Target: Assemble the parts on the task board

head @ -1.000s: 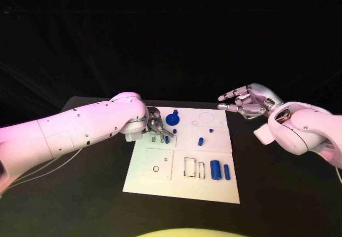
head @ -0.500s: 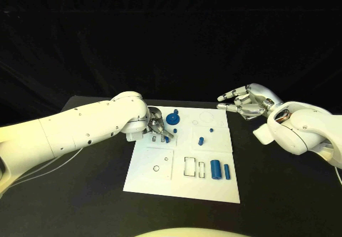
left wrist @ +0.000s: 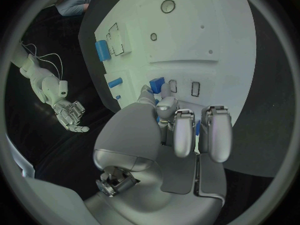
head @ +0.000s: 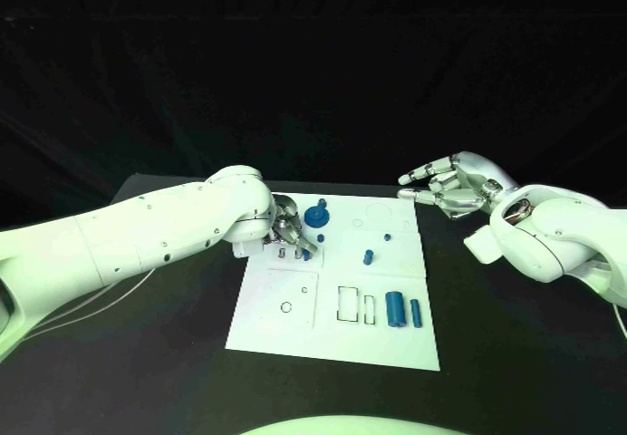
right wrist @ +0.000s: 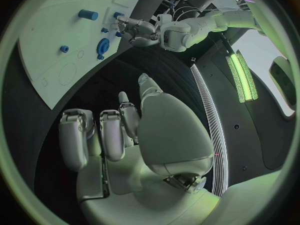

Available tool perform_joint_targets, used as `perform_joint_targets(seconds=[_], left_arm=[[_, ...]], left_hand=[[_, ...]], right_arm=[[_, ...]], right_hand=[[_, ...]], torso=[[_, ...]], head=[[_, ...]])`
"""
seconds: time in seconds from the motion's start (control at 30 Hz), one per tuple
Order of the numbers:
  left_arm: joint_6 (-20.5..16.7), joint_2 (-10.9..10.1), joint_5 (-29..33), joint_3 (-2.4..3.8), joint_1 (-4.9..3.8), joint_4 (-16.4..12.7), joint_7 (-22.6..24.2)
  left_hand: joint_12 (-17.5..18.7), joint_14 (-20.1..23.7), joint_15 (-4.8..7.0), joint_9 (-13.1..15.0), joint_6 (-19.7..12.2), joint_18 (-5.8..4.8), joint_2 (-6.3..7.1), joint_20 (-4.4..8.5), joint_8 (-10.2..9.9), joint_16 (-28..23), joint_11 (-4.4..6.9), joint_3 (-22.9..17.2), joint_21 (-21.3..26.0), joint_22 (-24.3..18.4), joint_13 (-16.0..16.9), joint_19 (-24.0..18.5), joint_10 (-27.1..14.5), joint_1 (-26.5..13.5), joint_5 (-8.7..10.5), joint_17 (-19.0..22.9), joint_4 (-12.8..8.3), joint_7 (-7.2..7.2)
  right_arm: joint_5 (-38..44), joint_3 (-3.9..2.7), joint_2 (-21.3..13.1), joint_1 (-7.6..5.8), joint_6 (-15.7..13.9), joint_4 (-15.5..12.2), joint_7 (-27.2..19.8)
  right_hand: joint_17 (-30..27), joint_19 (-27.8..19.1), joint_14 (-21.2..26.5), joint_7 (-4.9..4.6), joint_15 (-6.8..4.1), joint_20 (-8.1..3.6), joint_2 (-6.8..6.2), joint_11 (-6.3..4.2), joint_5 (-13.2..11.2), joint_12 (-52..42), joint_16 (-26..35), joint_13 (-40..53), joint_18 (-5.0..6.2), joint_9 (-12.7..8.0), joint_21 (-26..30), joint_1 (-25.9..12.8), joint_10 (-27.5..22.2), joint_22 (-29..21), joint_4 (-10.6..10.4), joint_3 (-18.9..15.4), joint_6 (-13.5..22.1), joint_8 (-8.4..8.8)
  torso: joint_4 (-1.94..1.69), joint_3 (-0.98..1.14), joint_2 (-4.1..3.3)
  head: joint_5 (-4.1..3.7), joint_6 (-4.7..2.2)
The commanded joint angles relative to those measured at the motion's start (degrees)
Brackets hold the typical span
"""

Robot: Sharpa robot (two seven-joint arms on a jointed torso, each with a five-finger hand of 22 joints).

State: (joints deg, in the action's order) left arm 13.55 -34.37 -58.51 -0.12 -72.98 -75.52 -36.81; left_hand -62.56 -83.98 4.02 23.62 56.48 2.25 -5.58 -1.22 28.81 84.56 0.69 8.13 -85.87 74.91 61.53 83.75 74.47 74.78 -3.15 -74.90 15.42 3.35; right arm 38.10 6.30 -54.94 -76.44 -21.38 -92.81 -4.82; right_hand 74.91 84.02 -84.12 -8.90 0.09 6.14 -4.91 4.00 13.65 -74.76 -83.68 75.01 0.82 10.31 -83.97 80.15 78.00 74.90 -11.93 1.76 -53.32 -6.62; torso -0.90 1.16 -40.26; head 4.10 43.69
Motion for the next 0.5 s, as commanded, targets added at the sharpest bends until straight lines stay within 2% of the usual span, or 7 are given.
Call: perform_joint_targets(seconds=[0.03,0.5], left_arm=[[1.4,0.2,0.6,-0.03,-0.05,0.1,0.1],[2.2,0.4,0.6,-0.06,-0.04,0.3,0.0]], left_hand=[[0.2,-3.6,0.24,0.0,-0.5,-0.55,0.12,-0.05,0.3,-0.3,0.01,-0.3,-0.2,6.7,0.0,2.9,-0.3,0.6,0.10,-6.8,0.0,0.08],[0.1,-3.6,0.27,0.2,-0.4,-0.60,0.20,-0.03,0.5,-0.3,0.07,-0.9,-0.4,6.9,0.1,3.0,-0.1,0.8,0.09,-6.8,0.1,0.01]], right_arm=[[0.2,0.00,0.0,0.03,0.8,0.0,0.1],[-0.1,0.03,0.0,0.08,1.2,0.1,0.1]], right_hand=[[5.6,2.4,-3.3,-0.07,-0.42,-0.40,0.40,0.05,0.1,0.2,0.2,1.5,0.86,-0.1,0.1,-0.1,-0.2,10.5,0.3,0.0,0.0,0.35],[5.5,2.3,-3.2,-0.07,-0.43,-0.41,0.50,0.04,0.3,0.1,0.3,1.6,0.88,-0.1,0.2,-0.1,-0.1,10.4,0.4,0.0,0.0,0.36]], torso=[[-0.03,0.03,0.04],[-0.06,0.03,-0.02]], head=[[-0.02,0.03],[-0.13,0.31]])
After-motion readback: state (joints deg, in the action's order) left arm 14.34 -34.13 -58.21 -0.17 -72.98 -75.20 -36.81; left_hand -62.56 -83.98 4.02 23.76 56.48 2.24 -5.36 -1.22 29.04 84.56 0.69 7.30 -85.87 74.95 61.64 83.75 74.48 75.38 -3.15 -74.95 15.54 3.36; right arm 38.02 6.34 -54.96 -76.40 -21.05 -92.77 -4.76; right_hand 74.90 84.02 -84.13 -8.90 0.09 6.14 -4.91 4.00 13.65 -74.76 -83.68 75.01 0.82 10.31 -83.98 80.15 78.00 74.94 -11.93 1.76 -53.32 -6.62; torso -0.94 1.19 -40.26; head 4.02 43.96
